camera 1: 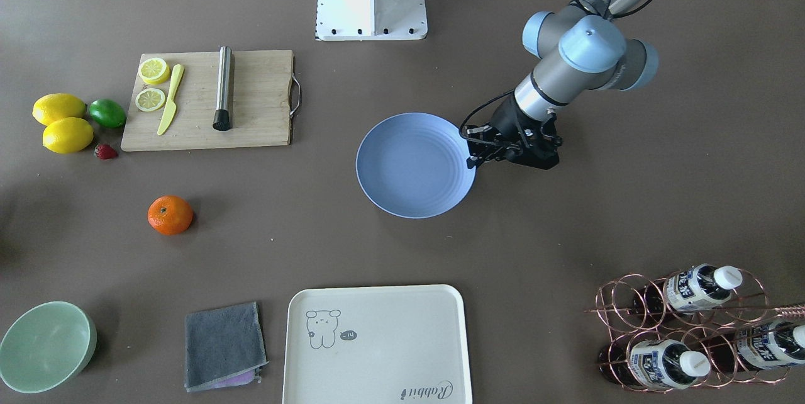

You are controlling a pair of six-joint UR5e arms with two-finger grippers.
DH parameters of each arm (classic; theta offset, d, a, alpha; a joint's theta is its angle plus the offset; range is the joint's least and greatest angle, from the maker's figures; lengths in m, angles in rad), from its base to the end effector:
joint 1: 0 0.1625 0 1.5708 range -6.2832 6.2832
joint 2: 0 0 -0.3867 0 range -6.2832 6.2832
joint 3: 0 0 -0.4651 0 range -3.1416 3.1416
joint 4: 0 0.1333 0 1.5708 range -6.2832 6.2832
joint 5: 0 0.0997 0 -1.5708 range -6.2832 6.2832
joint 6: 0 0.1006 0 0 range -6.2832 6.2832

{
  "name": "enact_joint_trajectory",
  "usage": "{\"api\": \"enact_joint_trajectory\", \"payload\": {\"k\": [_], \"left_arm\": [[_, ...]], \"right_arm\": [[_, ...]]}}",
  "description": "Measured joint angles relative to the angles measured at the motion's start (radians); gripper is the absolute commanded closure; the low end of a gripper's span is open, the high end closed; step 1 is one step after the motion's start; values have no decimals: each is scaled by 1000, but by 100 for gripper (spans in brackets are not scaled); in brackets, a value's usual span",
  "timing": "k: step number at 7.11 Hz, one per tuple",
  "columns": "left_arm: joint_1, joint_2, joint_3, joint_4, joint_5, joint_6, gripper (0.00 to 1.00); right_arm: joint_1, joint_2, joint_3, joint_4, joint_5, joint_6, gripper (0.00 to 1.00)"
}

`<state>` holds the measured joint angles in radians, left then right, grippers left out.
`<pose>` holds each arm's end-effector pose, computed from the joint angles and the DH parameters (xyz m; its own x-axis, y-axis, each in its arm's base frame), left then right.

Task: Pick orange to plate
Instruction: 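Drag the blue plate with the left gripper toward the table center, then withdraw the left arm while the right gripper reaches to the orange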

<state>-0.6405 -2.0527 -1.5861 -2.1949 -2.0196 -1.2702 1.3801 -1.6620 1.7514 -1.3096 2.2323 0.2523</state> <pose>0.5181 -0.4979 0.2329 0.3994 0.0350 -0.9161 0.1118 0.9899 0.0866 -0.0338 -0.5525 0.5464 0.7560 -0.1152 0.6444 -0.0110 0.9820 0.1886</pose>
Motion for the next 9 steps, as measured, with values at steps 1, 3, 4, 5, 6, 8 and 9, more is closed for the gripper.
{"api": "enact_joint_trajectory", "payload": {"k": [1,3,4,5,6,8,9], "left_arm": [[37,-35,3,38,34,-15,100],[82,-61,20,59,86,-31,100],[89,-66,30,60,96,-32,1],[92,-67,37,61,102,-31,2],[92,-66,40,60,115,-27,2],[48,-53,25,87,118,8,2],[-9,-36,-17,153,72,70,4]], "right_arm": [[-4,5,-1,0,0,17,0],[-22,13,-2,1,0,53,0],[-28,22,-2,0,0,60,0],[-33,32,-2,-2,0,69,0],[-44,54,-3,-6,1,103,0],[-114,123,-5,-11,-3,245,0],[-169,171,-12,-11,-11,335,0]]}}
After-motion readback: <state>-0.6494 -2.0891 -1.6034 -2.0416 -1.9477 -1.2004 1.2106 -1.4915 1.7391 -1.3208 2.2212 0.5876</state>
